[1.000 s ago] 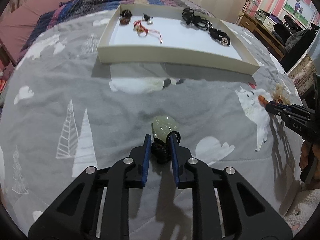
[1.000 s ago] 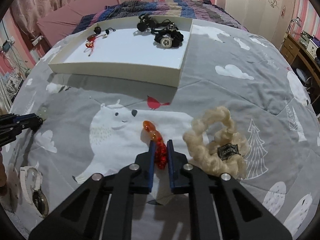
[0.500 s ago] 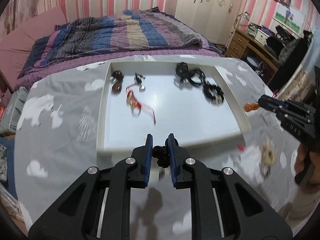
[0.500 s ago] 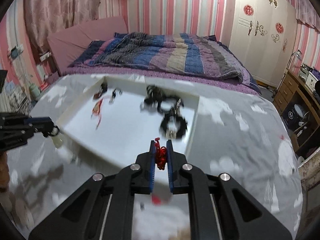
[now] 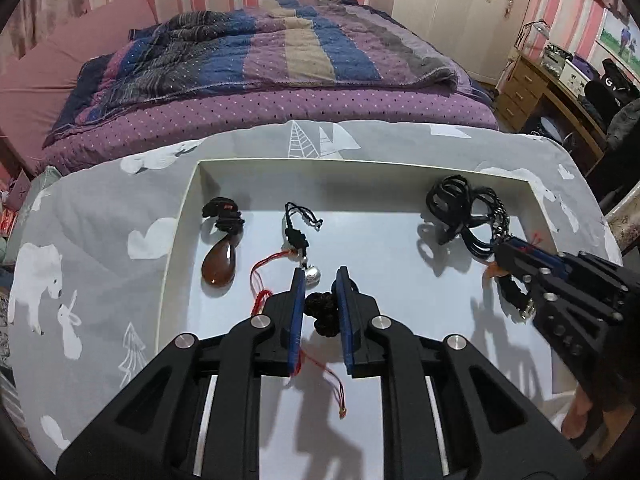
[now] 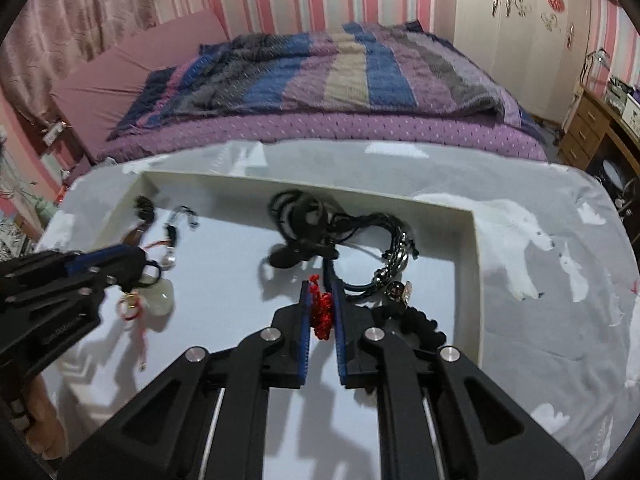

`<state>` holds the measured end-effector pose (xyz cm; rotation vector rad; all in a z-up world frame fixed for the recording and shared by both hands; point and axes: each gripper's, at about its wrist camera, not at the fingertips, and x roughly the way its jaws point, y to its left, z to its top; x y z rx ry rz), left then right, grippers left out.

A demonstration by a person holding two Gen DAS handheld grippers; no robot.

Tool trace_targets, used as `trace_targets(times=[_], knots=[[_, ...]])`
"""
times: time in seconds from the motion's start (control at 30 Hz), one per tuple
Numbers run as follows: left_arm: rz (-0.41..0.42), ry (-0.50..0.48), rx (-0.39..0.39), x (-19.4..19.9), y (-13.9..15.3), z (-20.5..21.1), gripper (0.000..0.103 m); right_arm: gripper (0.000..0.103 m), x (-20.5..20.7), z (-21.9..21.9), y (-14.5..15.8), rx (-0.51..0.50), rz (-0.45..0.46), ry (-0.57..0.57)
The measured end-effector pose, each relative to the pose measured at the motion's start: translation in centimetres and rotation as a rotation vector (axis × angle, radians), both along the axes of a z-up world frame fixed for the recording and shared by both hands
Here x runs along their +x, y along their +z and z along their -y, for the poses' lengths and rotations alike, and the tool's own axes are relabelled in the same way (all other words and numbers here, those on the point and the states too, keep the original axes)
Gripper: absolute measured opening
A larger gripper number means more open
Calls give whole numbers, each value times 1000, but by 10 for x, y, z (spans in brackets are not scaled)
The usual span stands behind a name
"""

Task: Organize jewelry
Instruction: 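Carry jade pendant in left tool over tray while right tool carries red charm, then open left tool to drop jade pendant in tray while right tool releases charm, then move left tool to white watch band while right tool approaches cream scrunchie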

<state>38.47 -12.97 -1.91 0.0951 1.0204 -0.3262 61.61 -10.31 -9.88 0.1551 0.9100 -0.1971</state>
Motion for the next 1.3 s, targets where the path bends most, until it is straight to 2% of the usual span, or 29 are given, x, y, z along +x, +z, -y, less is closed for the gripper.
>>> trace_targets(times=[0.27,0.3,0.33,0.4,0.47,0.53,0.6,0.7,0.77,0.83,0.87,0.9,1.03,1.17,1.27,1.3], knots=[[-56,1,35,8,-19,9,16,13,15,-4,-17,8,-79,7],[-52,4,36,7,-19,9,19,14,16,-4,-20,11,-92,5],[-50,5,40,6,-20,8,30,13,15,-4,-20,5,-88,9],[-22,16,58,2,-17,5,43,13,14,-5,-20,-11,-93,26],[-11,28,69,1,-15,0,49,17,13,-4,-21,-5,-108,33],[-11,32,58,-4,-10,-5,50,39,10,-5,-16,-13,-101,31],[11,30,60,-12,-2,-7,57,51,4,-5,-6,-30,-72,21],[71,33,77,-26,20,-9,69,53,-6,-5,14,-43,-37,30],[102,32,82,-35,34,-13,76,59,-16,-1,31,-56,-10,18],[147,42,94,-48,50,-19,95,73,-29,1,50,-77,35,12],[172,49,100,-56,58,-21,97,76,-34,1,58,-88,53,7],[200,51,106,-66,67,-23,98,81,-41,2,66,-100,70,2],[224,46,110,-97,87,-31,100,92,-67,5,89,-113,102,-14],[216,68,109,-126,100,-37,100,96,-95,8,101,-130,103,-47],[201,72,97,-148,104,-43,100,98,-118,13,106,-107,109,-63],[194,73,101,-158,105,-44,100,101,-126,15,107,-100,113,-70]])
